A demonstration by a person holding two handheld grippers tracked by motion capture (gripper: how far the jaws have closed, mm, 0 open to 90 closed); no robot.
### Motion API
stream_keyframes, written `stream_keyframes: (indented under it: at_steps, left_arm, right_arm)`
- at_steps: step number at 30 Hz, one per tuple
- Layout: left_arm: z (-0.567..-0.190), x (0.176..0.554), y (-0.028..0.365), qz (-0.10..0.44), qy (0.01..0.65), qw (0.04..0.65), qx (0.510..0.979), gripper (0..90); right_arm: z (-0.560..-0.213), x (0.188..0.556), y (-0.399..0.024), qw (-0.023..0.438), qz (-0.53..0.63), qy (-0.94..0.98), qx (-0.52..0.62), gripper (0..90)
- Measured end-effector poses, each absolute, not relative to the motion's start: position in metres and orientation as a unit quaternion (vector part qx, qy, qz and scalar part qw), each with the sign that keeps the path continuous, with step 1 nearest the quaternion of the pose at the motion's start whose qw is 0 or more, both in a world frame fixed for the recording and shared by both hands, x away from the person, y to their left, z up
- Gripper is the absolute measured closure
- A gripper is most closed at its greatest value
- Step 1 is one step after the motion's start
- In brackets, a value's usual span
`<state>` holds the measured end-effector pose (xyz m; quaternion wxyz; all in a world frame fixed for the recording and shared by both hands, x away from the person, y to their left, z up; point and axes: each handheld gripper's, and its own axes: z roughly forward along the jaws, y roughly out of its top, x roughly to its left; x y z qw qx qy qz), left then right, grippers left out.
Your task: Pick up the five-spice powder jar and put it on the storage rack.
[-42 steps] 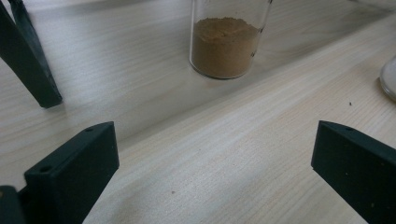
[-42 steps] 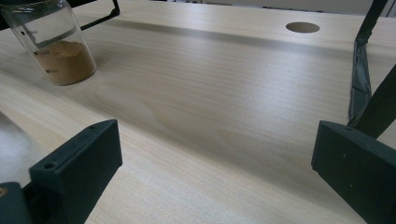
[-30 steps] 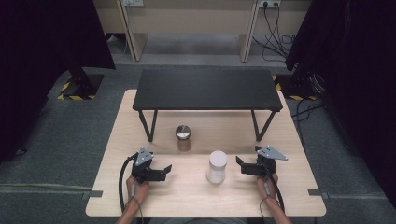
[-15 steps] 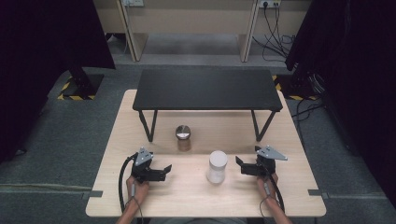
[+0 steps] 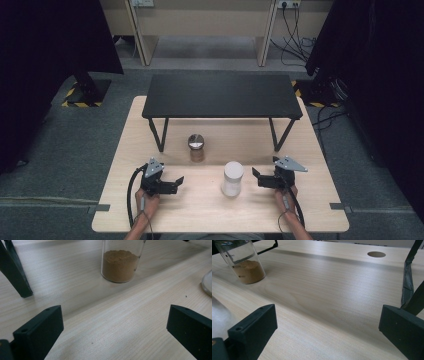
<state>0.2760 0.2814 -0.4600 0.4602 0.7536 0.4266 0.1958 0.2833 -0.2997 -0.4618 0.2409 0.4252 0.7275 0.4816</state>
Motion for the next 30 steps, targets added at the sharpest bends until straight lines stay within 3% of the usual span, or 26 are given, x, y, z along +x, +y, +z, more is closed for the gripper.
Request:
stream_keyframes:
  at_steps: [30]
  left_arm:
    - [-0.4604,0.2735,0.2799,0.201,0.416,0.461,0.758,0.0]
  right_arm:
    - [-0.4618,0.2836,-0.3002,0.24,0.482,0.727,0.425,1.8]
